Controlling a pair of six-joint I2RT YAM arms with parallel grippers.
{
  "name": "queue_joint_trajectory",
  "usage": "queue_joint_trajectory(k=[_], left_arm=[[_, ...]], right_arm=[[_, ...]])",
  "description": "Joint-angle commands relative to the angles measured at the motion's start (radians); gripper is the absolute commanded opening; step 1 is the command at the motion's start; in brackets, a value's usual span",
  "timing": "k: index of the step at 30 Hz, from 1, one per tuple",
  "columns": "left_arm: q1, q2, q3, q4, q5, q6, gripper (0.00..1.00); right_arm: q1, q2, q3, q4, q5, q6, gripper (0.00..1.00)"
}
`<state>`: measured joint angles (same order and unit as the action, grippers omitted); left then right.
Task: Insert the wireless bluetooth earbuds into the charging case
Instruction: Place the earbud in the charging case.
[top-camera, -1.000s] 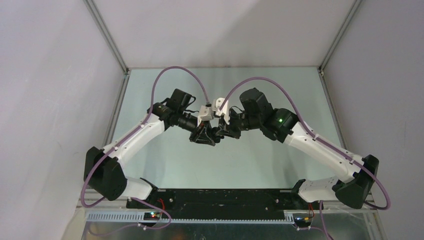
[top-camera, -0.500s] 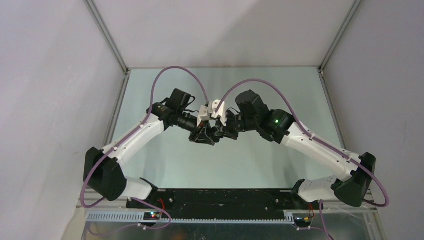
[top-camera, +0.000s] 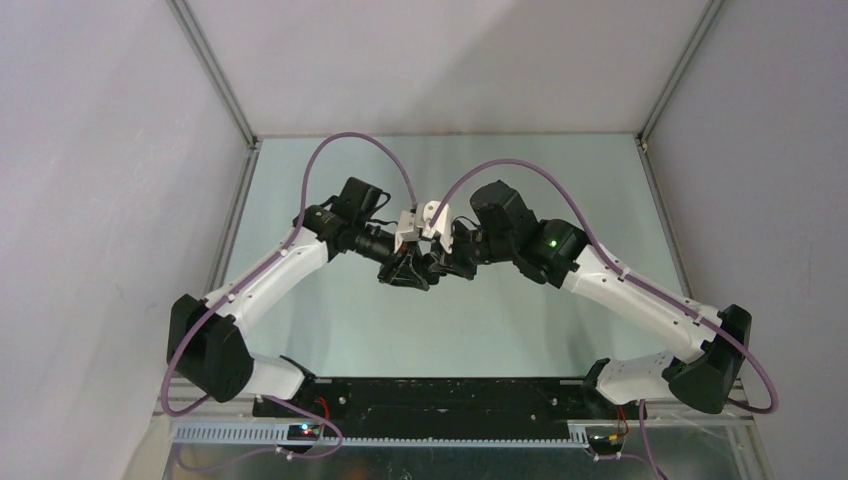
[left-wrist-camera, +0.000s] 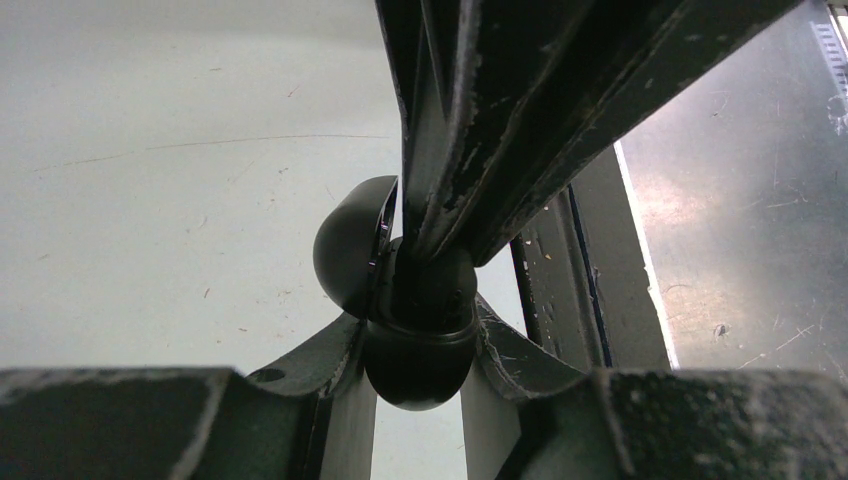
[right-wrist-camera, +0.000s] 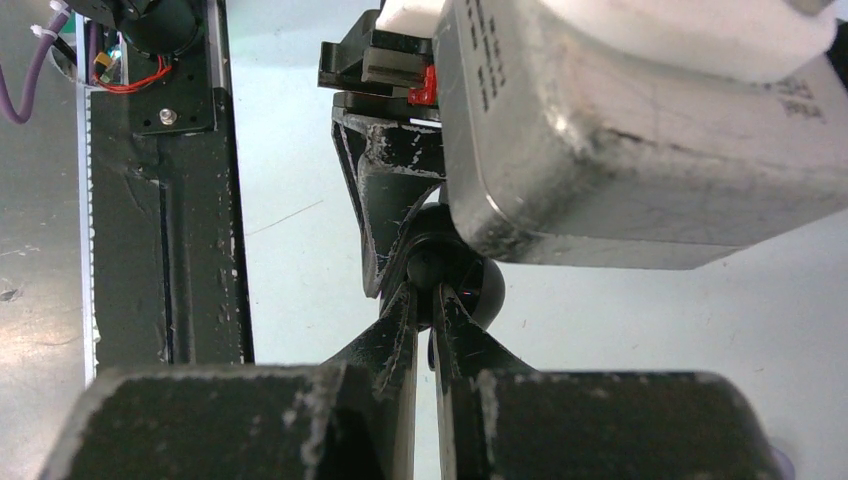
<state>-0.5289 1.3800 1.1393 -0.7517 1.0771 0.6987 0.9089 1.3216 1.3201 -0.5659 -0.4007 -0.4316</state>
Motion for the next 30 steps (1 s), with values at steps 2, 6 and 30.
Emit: queue_joint_trajectory(k=[2, 6, 30], left_arm=[[0.001, -0.038, 0.025, 0.029, 0.030, 0.007, 0.01], [0.002, -0.039, 0.025, 0.028, 0.029, 0.006, 0.01], [0.005, -0.019, 0.035, 0.024, 0.048, -0.002, 0.01]], right_arm=[[0.013, -0.019, -0.002, -0.007, -0.033, -0.021, 0.10], [0.013, -0.024, -0.002, -0.010, -0.027, -0.025, 0.10], [-0.023, -0.078, -0.013, 0.082, 0.020, 0.076, 0.09]])
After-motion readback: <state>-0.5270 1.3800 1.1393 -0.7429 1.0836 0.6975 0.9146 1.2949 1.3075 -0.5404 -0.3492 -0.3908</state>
